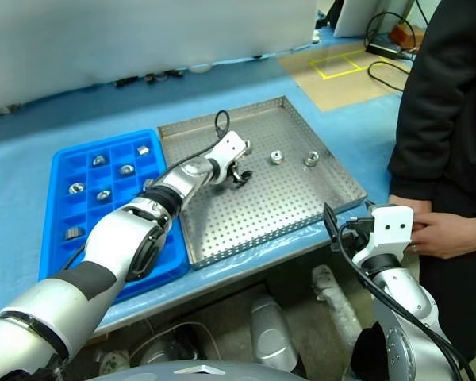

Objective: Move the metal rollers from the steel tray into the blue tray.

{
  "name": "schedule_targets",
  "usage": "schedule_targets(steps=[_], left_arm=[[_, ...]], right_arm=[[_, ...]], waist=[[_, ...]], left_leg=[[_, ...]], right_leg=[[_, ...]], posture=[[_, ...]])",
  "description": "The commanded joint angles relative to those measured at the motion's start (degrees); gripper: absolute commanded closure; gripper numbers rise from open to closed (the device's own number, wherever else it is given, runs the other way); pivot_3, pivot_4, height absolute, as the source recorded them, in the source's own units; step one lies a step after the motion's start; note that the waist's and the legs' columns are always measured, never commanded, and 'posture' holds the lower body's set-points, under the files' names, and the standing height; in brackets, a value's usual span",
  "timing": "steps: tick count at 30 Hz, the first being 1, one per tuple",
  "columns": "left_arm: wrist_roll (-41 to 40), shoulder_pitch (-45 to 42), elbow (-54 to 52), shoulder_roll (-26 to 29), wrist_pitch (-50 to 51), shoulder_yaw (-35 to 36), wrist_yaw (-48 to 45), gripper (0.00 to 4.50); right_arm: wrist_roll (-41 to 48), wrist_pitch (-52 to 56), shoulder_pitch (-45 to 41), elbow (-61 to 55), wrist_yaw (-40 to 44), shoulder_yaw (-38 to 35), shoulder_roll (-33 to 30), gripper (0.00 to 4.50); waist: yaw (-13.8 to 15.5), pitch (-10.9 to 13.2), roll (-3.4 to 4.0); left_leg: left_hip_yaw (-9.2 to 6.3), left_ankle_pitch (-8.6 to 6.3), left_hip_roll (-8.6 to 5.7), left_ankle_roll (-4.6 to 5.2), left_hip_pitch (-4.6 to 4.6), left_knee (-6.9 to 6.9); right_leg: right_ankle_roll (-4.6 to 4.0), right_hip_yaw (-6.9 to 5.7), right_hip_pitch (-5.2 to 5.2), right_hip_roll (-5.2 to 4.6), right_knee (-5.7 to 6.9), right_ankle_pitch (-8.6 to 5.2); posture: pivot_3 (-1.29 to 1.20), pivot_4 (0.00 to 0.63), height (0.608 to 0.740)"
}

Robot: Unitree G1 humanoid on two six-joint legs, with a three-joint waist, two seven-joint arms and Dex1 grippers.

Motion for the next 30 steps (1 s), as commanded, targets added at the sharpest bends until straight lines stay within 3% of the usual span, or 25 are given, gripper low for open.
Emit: schedule_targets(steps=[1, 5, 8, 10, 13, 15, 30], left_arm=[[1.07, 0.74, -0.27, -0.33, 1.16, -0.67, 0.60, 0.04], [1.35, 1.18, -0.22, 0.23, 1.63, -0.75, 0.50, 0.56], [2.01, 1.61, -0.12, 0.63, 2.27, -1.44, 0.27, 1.53], [2.16, 1.69, -0.14, 0.73, 2.28, -1.71, -0.06, 1.53], [2.06, 1.76, -0.20, 0.77, 2.08, -1.79, -0.98, 2.13], [1.92, 1.73, -0.23, 0.86, 2.28, -1.62, -0.76, 2.77], [-7.08, -4.39, -2.97, 2.17, -2.66, 6.27, -17.67, 2.80]], right_arm=[[-0.37, -0.79, -0.28, -1.25, -0.21, -0.65, -0.28, 0.00], [-0.42, -0.71, -0.21, -1.33, -0.26, -0.61, -0.23, 0.00], [-0.51, -0.69, -0.23, -1.25, -0.29, -0.41, -0.16, 0.00], [-0.49, -0.71, -0.39, -1.15, -0.26, -0.33, -0.09, 0.00], [-0.47, -0.75, -0.69, -0.92, -0.18, -0.24, -0.11, 0.00], [-0.50, -0.72, -0.94, -0.76, -0.11, -0.21, -0.19, 0.00], [1.43, 0.70, -9.30, 0.92, 2.48, 0.00, -2.90, 0.00]], waist=[[0.00, 0.00, 0.00], [-0.17, 0.00, 0.00], [-0.34, 0.00, 0.00], [-0.39, 0.00, 0.00], [-0.40, 0.00, 0.00], [-0.40, 0.00, 0.00], [0.72, 0.04, 0.02]], left_leg=[[-0.02, 0.00, 0.00, 0.00, 0.01, 0.00], [-0.07, 0.00, 0.01, -0.01, 0.03, 0.04], [-0.08, 0.00, 0.01, -0.01, 0.03, 0.07], [-0.10, -0.01, 0.01, -0.02, 0.04, 0.07], [-0.12, -0.01, 0.01, -0.02, 0.05, 0.07], [-0.12, -0.01, 0.01, -0.02, 0.04, 0.06], [-0.12, 0.05, -0.06, 0.09, -0.16, -0.05]], right_leg=[[0.00, -0.03, 0.02, 0.00, 0.00, 0.00], [0.00, -0.08, 0.08, 0.00, 0.00, 0.00], [0.00, -0.08, 0.10, 0.00, 0.00, 0.00], [0.01, -0.08, 0.11, 0.00, 0.00, 0.00], [0.01, -0.09, 0.11, 0.01, 0.00, -0.01], [0.01, -0.09, 0.11, 0.01, 0.00, -0.01], [-0.01, -0.19, -0.02, -0.07, -0.10, 0.01]], posture=[[-0.76, 0.150, 0.740], [-0.76, 0.150, 0.740], [-0.76, 0.150, 0.740], [-0.76, 0.150, 0.740], [-0.75, 0.150, 0.740], [-0.75, 0.150, 0.740], [-0.65, 0.150, 0.740]])
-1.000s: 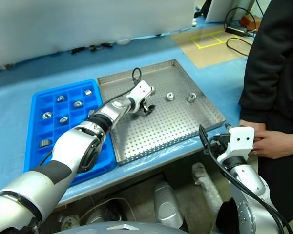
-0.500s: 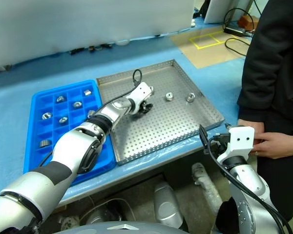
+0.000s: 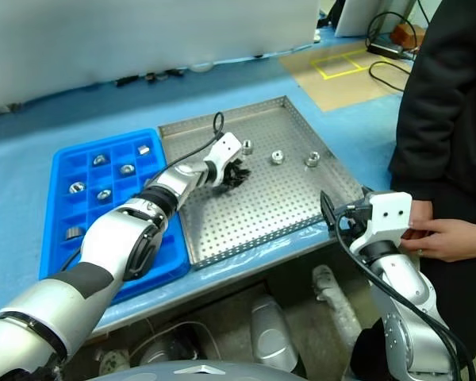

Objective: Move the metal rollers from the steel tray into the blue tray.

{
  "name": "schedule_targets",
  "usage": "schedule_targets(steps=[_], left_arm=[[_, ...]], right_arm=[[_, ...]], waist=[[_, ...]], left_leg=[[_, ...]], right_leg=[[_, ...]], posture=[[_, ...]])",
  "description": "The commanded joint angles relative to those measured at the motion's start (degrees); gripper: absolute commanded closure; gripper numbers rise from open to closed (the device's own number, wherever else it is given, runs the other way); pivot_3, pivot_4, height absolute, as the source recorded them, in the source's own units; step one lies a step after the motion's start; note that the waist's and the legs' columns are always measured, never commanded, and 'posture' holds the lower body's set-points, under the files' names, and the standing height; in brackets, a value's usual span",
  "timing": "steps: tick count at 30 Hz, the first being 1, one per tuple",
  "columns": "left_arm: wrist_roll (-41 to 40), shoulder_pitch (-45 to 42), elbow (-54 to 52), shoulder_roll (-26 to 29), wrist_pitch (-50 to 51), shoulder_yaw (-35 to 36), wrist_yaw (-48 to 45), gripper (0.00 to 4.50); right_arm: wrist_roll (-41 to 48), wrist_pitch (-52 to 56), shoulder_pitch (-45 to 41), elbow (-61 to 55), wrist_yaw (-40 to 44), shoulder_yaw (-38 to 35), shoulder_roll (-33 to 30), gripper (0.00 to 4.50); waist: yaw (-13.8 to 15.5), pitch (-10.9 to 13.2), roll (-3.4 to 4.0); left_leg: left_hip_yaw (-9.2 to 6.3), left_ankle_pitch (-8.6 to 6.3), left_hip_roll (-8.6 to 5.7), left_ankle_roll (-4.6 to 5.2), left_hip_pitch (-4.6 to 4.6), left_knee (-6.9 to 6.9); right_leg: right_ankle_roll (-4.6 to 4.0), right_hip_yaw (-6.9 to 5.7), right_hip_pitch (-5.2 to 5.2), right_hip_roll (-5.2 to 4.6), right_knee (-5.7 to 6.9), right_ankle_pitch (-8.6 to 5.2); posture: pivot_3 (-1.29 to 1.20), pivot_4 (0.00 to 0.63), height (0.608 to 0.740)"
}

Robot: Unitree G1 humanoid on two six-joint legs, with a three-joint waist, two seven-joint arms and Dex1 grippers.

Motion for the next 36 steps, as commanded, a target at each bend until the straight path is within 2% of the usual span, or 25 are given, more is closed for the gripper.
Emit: schedule_targets(steps=[1, 8, 13, 19, 21, 25, 26, 27, 31, 36], left_arm=[[-3.96, -5.10, -2.75, 1.05, -2.93, 2.95, -6.04, 2.80], [-9.08, -8.50, -6.84, 6.51, -5.49, 5.28, -20.84, 2.80], [-12.63, -6.61, -12.28, 13.27, -3.61, 6.27, -29.64, 2.80], [-14.33, 1.20, -22.87, 19.27, 0.91, 6.19, -29.29, 2.80], [-15.40, 5.38, -29.57, 20.71, 4.31, 6.05, -29.05, 2.80], [-17.27, 13.18, -41.92, 23.21, 10.59, 5.67, -28.37, 2.80], [-17.80, 15.82, -45.42, 23.97, 11.17, 5.53, -28.61, 2.80], [-18.37, 17.99, -48.31, 24.58, 11.99, 5.42, -28.86, 2.80], [-20.09, 23.40, -55.23, 25.38, 15.72, 4.91, -27.44, 2.80], [-21.60, 28.12, -60.50, 23.29, 19.52, 1.61, -27.19, 2.80]], right_arm=[[1.26, 0.59, -3.84, -0.05, 1.46, -0.04, -1.97, 0.00], [3.38, 2.14, -16.01, 5.82, 7.54, 3.84, -6.21, 0.00], [5.54, 1.53, -26.82, 13.41, 15.63, 9.13, -7.65, 0.00], [4.58, -1.97, -35.85, 23.93, 22.51, 14.76, -5.40, 0.00], [4.48, -3.00, -37.58, 26.33, 24.19, 16.30, -4.13, 0.00], [4.34, -4.09, -39.27, 28.94, 26.16, 18.07, -2.35, 0.00], [4.36, -4.23, -39.48, 29.38, 26.58, 18.42, -1.97, 0.00], [4.45, -4.30, -39.58, 29.67, 26.92, 18.66, -1.66, 0.00], [4.45, -4.36, -39.74, 30.16, 27.55, 19.28, -0.92, 0.00], [4.44, -3.87, -39.03, 29.33, 27.47, 19.53, -0.40, 0.00]], waist=[[0.85, 0.03, 0.01], [2.85, 0.12, 0.04], [6.52, 0.25, 0.14], [14.58, 0.29, 0.21], [18.68, 0.30, 0.22], [25.37, 0.30, 0.22], [26.46, 0.31, 0.21], [27.72, 0.31, 0.21], [30.39, 0.31, 0.21], [30.83, 0.30, 0.20]], left_leg=[[0.00, 0.03, 0.00, 0.05, -0.01, 0.00], [0.01, 0.05, 0.01, 0.08, 0.09, 0.02], [0.02, 0.09, 0.17, 0.10, 0.10, 0.07], [0.02, 0.18, 0.34, 0.02, 0.16, 0.11], [0.05, 0.21, 0.35, -0.03, 0.07, 0.15], [0.07, 0.42, 0.58, -0.36, -0.22, 0.02], [0.07, 0.45, 0.53, -0.41, -0.24, 0.04], [0.09, 0.48, 0.46, -0.45, -0.24, 0.04], [0.10, 0.57, 0.41, -0.61, -0.19, 0.01], [0.11, 1.21, 0.37, -1.17, 0.09, -0.72]], right_leg=[[0.00, 0.00, -0.01, -0.01, 0.01, 0.00], [-0.02, 0.00, -0.02, -0.04, 0.21, 0.01], [-0.04, -0.01, -0.14, 0.04, 0.56, 0.02], [-0.28, 0.00, -0.31, 0.15, 1.23, -0.07], [-0.69, 0.03, -0.65, 0.13, 1.68, -0.30], [-0.83, -0.01, -1.16, 0.34, 1.96, -0.37], [-1.56, -0.04, -1.27, 0.35, 2.36, -0.72], [-1.91, -0.02, -1.32, 0.35, 2.58, -0.89], [-2.08, -0.02, -1.22, 0.34, 2.60, -0.90], [-2.10, 0.04, -1.20, 0.36, 2.54, -0.81]], posture=[[-0.64, 0.150, 0.740], [-0.50, 0.150, 0.740], [-0.33, 0.150, 0.740], [-0.15, 0.150, 0.740], [-0.10, 0.150, 0.740], [-0.05, 0.150, 0.740], [-0.03, 0.150, 0.740], [-0.03, 0.150, 0.740], [-0.02, 0.150, 0.740], [-0.03, 0.150, 0.740]])
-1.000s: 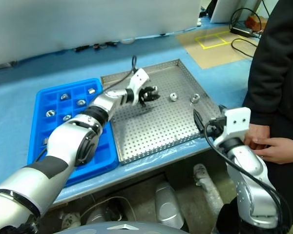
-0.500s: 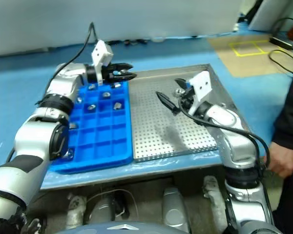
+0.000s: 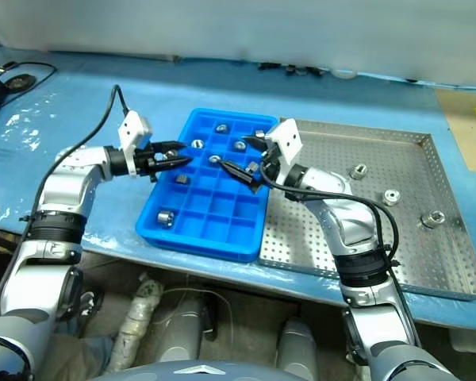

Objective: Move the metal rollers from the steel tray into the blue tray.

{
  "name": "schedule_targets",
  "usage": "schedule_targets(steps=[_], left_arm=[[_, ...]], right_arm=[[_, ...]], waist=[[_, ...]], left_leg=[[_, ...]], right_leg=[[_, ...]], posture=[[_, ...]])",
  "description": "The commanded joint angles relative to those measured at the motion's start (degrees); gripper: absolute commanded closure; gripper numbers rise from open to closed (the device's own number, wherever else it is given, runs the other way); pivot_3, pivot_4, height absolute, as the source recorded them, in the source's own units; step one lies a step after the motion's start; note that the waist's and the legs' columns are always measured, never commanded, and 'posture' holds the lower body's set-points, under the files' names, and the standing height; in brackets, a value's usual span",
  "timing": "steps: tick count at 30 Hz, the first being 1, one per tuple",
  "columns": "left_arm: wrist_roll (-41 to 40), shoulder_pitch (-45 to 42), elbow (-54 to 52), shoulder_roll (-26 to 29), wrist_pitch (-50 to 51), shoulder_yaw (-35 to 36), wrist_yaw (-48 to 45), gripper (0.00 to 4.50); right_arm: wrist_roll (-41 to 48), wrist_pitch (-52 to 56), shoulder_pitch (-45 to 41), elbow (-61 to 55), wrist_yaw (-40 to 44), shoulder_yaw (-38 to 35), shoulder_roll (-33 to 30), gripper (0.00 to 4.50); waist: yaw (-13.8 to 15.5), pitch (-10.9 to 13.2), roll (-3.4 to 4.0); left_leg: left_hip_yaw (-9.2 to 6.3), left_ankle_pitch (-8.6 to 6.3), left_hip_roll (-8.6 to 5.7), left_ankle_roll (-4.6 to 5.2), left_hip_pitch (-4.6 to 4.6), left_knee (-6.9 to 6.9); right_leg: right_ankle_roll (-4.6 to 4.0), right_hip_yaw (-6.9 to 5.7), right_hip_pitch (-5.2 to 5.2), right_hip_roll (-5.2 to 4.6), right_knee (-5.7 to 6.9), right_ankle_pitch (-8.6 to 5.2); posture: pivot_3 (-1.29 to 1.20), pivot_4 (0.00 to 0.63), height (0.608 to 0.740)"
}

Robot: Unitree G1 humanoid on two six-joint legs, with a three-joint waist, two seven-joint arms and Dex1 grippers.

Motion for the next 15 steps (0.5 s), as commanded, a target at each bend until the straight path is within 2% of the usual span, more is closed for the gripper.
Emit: schedule_targets(steps=[1, 5, 7, 11, 15], left_arm=[[-1.54, 1.57, -4.45, -0.95, 1.38, -2.49, -0.06, 2.80], [-0.88, 4.53, -5.87, -0.21, 1.30, -6.25, -1.62, 2.80], [-0.41, 4.92, -4.69, 0.51, 0.43, -6.97, -1.65, 2.80], [0.19, 4.00, -0.78, 1.55, -1.65, -7.15, -1.07, 2.80], [0.23, 3.84, 0.52, 2.33, -2.47, -7.98, -2.58, 2.80]], right_arm=[[0.34, -0.59, 0.15, -2.46, -0.03, -0.56, -0.03, 0.00], [0.19, -0.14, 1.21, -3.45, -0.61, -0.80, -0.35, 0.00], [0.20, 0.03, 1.70, -3.86, -0.96, -1.06, -0.43, 0.00], [0.15, 0.12, 2.54, -4.52, -1.93, -1.14, -0.28, 0.00], [-0.16, -0.03, 3.50, -4.96, -2.90, -1.15, -0.26, 0.00]], waist=[[-0.10, 0.00, -0.01], [-0.35, -0.01, -0.02], [-0.40, -0.01, -0.02], [-0.39, -0.01, -0.02], [-0.34, -0.02, -0.01]], left_leg=[[-0.01, 0.06, 0.02, -0.08, 0.07, -0.09], [-0.04, 0.58, 0.41, -0.77, 0.21, -0.64], [-0.02, 0.85, 0.86, -1.05, 0.10, -0.78], [0.05, 1.36, 1.72, -1.86, 0.12, -1.29], [-0.01, 1.75, 2.03, -2.46, 0.46, -1.94]], right_leg=[[0.09, 0.00, 0.00, 0.01, 0.00, 0.05], [0.66, 0.32, -0.25, 0.19, -0.03, 0.38], [1.09, 0.46, -0.58, 0.79, -0.04, 0.62], [1.22, 0.38, -0.91, 1.83, 0.02, 0.70], [1.20, 0.34, -0.99, 2.23, 0.07, 0.69]], posture=[[-0.04, 0.150, 0.740], [-0.05, 0.150, 0.740], [-0.07, 0.150, 0.740], [-0.08, 0.150, 0.740], [-0.10, 0.150, 0.740]])
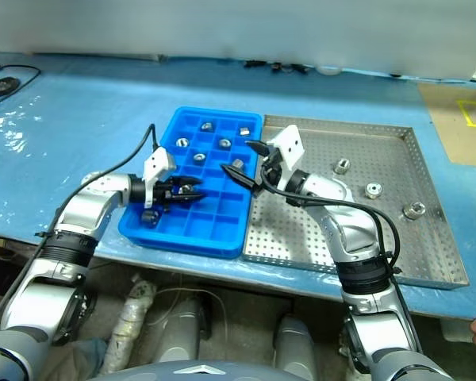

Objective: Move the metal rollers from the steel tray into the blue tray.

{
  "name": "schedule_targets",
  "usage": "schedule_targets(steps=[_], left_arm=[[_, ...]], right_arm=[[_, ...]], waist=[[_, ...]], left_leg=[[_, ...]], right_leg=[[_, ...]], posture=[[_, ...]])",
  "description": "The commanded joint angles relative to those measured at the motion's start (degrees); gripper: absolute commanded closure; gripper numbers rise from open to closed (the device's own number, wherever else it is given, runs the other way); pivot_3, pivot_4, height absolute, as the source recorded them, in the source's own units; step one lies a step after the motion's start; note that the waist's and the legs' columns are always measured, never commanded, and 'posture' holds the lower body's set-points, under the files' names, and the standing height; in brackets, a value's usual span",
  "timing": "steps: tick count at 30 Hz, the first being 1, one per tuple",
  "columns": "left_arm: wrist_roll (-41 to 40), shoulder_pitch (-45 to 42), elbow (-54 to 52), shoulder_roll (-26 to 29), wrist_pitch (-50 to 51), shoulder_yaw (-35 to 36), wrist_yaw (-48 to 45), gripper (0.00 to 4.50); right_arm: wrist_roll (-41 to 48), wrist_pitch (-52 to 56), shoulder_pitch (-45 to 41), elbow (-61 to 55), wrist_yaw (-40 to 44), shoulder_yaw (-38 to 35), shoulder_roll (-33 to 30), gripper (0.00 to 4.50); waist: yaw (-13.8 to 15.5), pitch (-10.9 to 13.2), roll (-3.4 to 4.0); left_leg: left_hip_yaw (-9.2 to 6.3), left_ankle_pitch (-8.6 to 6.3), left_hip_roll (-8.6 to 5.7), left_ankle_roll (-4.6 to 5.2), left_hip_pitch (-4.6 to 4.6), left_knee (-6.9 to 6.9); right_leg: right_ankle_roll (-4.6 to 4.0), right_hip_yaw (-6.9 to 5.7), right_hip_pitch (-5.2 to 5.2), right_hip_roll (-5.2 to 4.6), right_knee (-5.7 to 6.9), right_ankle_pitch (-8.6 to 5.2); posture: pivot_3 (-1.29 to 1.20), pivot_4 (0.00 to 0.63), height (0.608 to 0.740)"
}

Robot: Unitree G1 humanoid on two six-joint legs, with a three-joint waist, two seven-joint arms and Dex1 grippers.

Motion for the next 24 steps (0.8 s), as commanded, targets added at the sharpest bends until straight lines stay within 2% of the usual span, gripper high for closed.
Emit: schedule_targets(steps=[1, 2, 4, 5, 10, 17, 24], left_arm=[[-0.39, -1.03, 0.21, 1.15, -1.42, -0.57, -1.88, 2.80], [-0.51, -1.09, 0.31, 1.10, -1.44, -0.57, -2.00, 2.80], [-0.78, -1.50, 1.13, 0.93, -1.41, -0.32, -2.14, 2.07], [-0.87, -1.82, 1.85, 0.88, -1.57, -0.15, -2.19, 1.88], [-0.26, -4.01, 5.90, 1.02, -3.76, 0.65, -0.51, 0.33], [-3.03, -8.26, 4.57, -0.01, -2.58, 2.02, -0.76, 0.33], [-8.73, -16.08, 2.74, -6.50, 3.31, 3.65, 0.85, 0.33]], right_arm=[[-0.02, -0.60, 0.55, -3.00, -0.92, -1.11, -0.13, 0.00], [-0.04, -0.61, 0.73, -3.09, -1.11, -1.23, -0.19, 0.00], [-0.02, -0.55, 1.08, -3.37, -1.38, -1.39, -0.24, 0.00], [-0.04, -0.53, 1.25, -3.50, -1.53, -1.39, -0.27, 0.00], [0.00, -0.53, 1.72, -3.94, -2.07, -1.36, -0.37, 0.00], [0.00, -0.71, 2.16, -4.17, -2.38, -1.83, -0.79, 0.00], [-1.24, -2.66, 1.23, -0.85, -4.62, -7.35, -3.88, 0.00]], waist=[[-0.02, 0.00, 0.01], [-0.07, 0.00, 0.01], [-0.12, 0.00, 0.00], [-0.13, 0.00, 0.00], [-0.11, 0.00, 0.00], [-0.06, 0.00, 0.00], [-0.03, 0.00, 0.00]], left_leg=[[0.00, 0.01, 0.03, -0.02, 0.05, -0.04], [0.01, 0.01, 0.03, -0.02, 0.06, -0.04], [0.06, 0.01, -0.04, -0.02, 0.07, -0.01], [0.09, 0.01, -0.07, -0.02, 0.08, 0.01], [0.13, 0.00, -0.08, 0.01, 0.22, 0.03], [0.20, 0.00, -0.08, 0.01, 0.34, 0.03], [0.26, 0.00, -0.14, 0.05, 0.31, 0.17]], right_leg=[[-0.01, 0.02, 0.00, 0.04, 0.01, 0.00], [-0.01, 0.06, 0.01, 0.06, 0.00, 0.00], [-0.01, 0.16, 0.00, 0.01, -0.01, 0.00], [-0.01, 0.20, 0.01, -0.01, -0.01, 0.00], [-0.02, 0.30, 0.10, -0.02, 0.02, 0.01], [-0.04, 0.39, 0.14, -0.01, 0.08, 0.02], [-0.07, 0.47, 0.21, -0.05, 0.06, 0.03]], posture=[[-0.10, 0.150, 0.740], [-0.11, 0.150, 0.740], [-0.11, 0.150, 0.740], [-0.11, 0.150, 0.740], [-0.12, 0.150, 0.740], [-0.14, 0.150, 0.740], [-0.20, 0.150, 0.740]])
